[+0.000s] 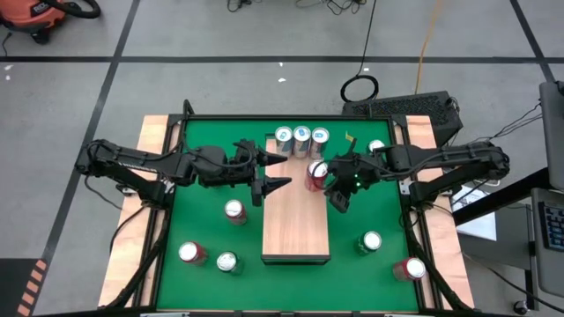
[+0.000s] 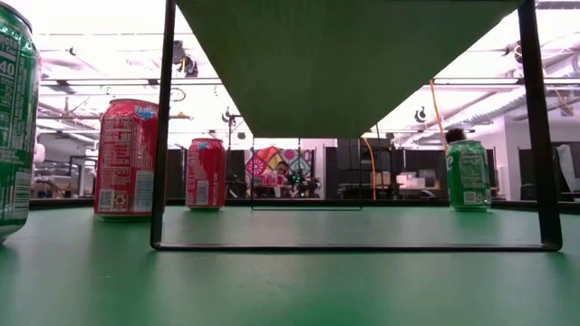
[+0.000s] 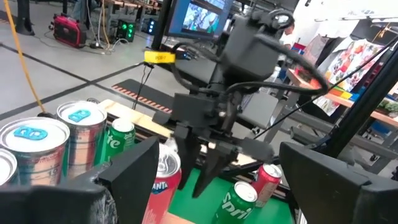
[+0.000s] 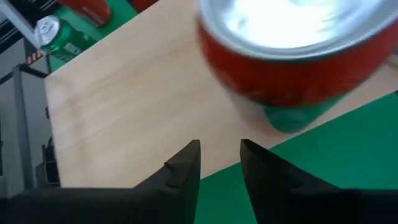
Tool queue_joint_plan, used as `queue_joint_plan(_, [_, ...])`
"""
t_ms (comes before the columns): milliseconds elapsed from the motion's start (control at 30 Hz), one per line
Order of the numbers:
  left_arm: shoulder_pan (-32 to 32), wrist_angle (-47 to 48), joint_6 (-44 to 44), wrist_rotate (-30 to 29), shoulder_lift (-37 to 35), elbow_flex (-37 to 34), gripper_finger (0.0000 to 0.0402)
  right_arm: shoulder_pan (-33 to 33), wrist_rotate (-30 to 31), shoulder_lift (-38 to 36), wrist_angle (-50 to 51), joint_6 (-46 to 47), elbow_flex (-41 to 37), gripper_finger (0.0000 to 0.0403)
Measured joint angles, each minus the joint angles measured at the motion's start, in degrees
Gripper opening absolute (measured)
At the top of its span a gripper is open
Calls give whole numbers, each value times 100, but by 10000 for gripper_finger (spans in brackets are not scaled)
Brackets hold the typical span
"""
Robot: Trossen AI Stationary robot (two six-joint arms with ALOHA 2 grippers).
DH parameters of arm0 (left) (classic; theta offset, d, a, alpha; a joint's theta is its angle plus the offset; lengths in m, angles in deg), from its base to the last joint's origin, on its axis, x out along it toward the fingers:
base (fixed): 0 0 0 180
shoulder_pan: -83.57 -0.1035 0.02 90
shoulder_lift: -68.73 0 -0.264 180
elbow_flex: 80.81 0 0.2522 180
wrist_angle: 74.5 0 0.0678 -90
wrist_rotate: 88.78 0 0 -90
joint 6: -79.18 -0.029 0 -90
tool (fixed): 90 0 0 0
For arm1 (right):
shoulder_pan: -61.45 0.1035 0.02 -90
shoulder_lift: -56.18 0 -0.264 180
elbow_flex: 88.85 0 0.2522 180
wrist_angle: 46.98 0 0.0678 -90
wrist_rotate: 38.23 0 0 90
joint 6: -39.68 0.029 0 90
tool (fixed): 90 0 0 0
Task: Place canned beverage on shelf
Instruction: Put the orange soda can on the shelf
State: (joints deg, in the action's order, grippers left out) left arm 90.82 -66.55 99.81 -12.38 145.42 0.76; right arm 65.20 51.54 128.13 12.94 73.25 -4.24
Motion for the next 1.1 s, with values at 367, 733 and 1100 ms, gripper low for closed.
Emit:
queue_joint_plan(367, [157,1205,-6,217,52,0,334,60,122,74,-581,-224,0,83])
queue_joint_plan(733, [179,1368,-495,-9,754,0,263,65,315,151,-764,-237,-2,81])
queue_joint_plan(1100, [-56,924,-489,-44,1422,0,127,87,122,-233,96,42,-4,81])
